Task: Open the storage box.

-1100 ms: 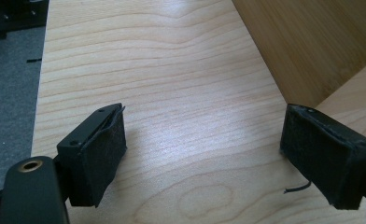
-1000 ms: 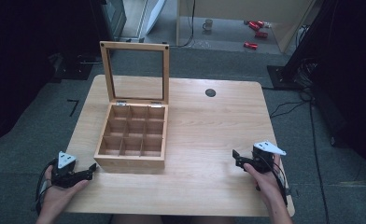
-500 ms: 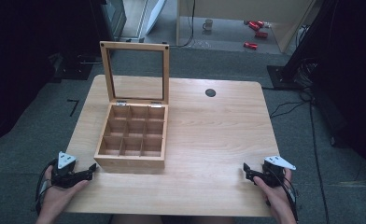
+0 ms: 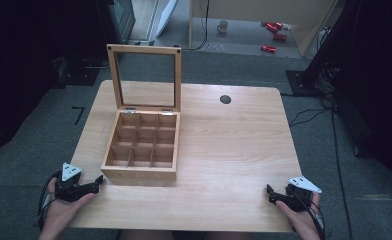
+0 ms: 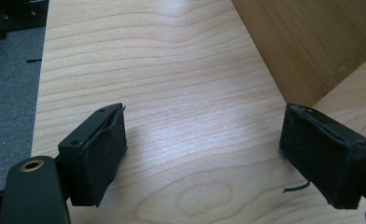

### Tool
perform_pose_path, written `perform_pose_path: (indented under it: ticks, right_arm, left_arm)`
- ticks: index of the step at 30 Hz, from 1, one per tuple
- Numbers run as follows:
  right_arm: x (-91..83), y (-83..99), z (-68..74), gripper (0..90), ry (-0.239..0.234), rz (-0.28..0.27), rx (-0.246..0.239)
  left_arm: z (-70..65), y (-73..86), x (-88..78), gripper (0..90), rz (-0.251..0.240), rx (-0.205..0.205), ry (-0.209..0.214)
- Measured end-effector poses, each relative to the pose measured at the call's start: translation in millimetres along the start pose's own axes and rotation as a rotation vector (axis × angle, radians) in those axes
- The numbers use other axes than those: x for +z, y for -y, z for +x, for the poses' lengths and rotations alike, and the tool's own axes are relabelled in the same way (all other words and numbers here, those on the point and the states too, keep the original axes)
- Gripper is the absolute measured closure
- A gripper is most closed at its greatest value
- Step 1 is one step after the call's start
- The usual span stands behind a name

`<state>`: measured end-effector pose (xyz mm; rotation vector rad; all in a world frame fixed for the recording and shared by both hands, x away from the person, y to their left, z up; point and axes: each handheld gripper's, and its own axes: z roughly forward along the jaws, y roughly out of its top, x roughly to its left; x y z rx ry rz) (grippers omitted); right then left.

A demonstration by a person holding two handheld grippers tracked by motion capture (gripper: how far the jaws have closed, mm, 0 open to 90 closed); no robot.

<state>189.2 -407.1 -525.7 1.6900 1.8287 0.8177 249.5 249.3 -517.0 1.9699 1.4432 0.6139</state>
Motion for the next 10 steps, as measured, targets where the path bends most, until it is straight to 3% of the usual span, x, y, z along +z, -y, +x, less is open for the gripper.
perform_pose_path:
  ticks: [10]
  right_arm:
    - [0.4, -0.6, -0.6, 7.9, -0.007, 0.005, -0.004]
  left_arm:
    - [1.4, 0.0, 0.0, 15.5, -0.003, -0.005, 0.011]
